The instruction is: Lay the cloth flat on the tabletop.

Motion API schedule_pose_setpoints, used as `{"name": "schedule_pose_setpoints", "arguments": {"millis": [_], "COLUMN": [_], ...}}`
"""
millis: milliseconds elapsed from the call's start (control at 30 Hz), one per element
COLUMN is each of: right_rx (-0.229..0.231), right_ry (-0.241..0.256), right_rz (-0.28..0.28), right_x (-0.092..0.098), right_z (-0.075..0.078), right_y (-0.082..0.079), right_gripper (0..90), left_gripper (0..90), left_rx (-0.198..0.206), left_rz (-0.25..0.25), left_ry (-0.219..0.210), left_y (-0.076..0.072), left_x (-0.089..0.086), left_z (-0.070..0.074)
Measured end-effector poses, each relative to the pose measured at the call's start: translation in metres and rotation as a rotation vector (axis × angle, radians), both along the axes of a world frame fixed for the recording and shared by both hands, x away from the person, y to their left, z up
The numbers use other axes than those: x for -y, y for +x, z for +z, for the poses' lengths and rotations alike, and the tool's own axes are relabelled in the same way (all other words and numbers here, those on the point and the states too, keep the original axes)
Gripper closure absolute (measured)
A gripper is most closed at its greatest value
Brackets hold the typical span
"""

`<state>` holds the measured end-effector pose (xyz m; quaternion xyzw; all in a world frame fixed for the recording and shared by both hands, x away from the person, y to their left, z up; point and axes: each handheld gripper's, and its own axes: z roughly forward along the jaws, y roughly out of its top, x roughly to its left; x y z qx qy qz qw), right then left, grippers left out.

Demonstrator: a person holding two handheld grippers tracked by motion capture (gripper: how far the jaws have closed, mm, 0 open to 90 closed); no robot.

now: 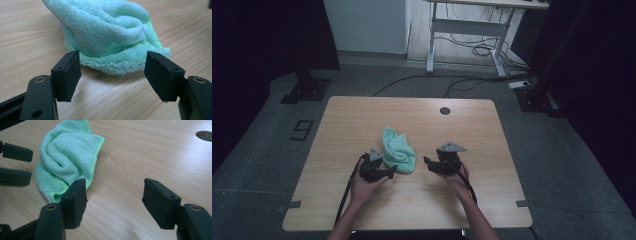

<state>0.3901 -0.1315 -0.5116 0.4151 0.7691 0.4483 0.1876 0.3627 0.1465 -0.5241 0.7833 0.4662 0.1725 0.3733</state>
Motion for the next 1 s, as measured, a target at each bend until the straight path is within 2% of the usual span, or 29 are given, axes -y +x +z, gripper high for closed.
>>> {"name": "schedule_pose_setpoints", "arguments": {"millis": [33, 400, 567, 767, 867, 933, 967, 1000], "right_rx": [-0.013, -0.031, -0.057, -0.071, -0.088, -0.095, -0.103, -0.103], "right_ry": [-0.002, 0.008, 0.011, -0.018, -0.033, -0.036, -0.046, -0.046], "right_rz": [0.012, 0.074, 0.104, 0.112, 0.124, 0.129, 0.14, 0.14], "right_x": [-0.004, -0.034, -0.053, -0.071, -0.076, -0.077, -0.078, -0.078], "right_z": [-0.001, 0.0, -0.004, -0.01, -0.015, -0.019, -0.022, -0.022], "right_y": [0.006, 0.026, 0.04, 0.052, 0.058, 0.061, 0.061, 0.061], "right_gripper": [37.6, 37.1, 37.1, 37.5, 39.7, 44.4, 50.4, 50.4], "left_gripper": [29.7, 29.7, 29.8, 30.1, 30.9, 31.2, 31.8, 31.8], "left_rx": [-0.001, 0.004, 0.014, 0.005, -0.007, -0.014, -0.017, -0.022], "left_rz": [0.0, -0.003, -0.01, 0.002, 0.004, 0.0, -0.001, 0.0], "left_ry": [0.001, 0.0, -0.009, -0.003, -0.013, -0.01, -0.005, -0.002], "left_y": [0.0, -0.003, -0.007, -0.001, 0.005, 0.008, 0.009, 0.01], "left_x": [0.0, -0.004, -0.004, -0.005, -0.004, -0.002, -0.001, -0.001], "left_z": [0.0, 0.005, 0.008, 0.003, -0.003, -0.006, -0.008, -0.01]}}
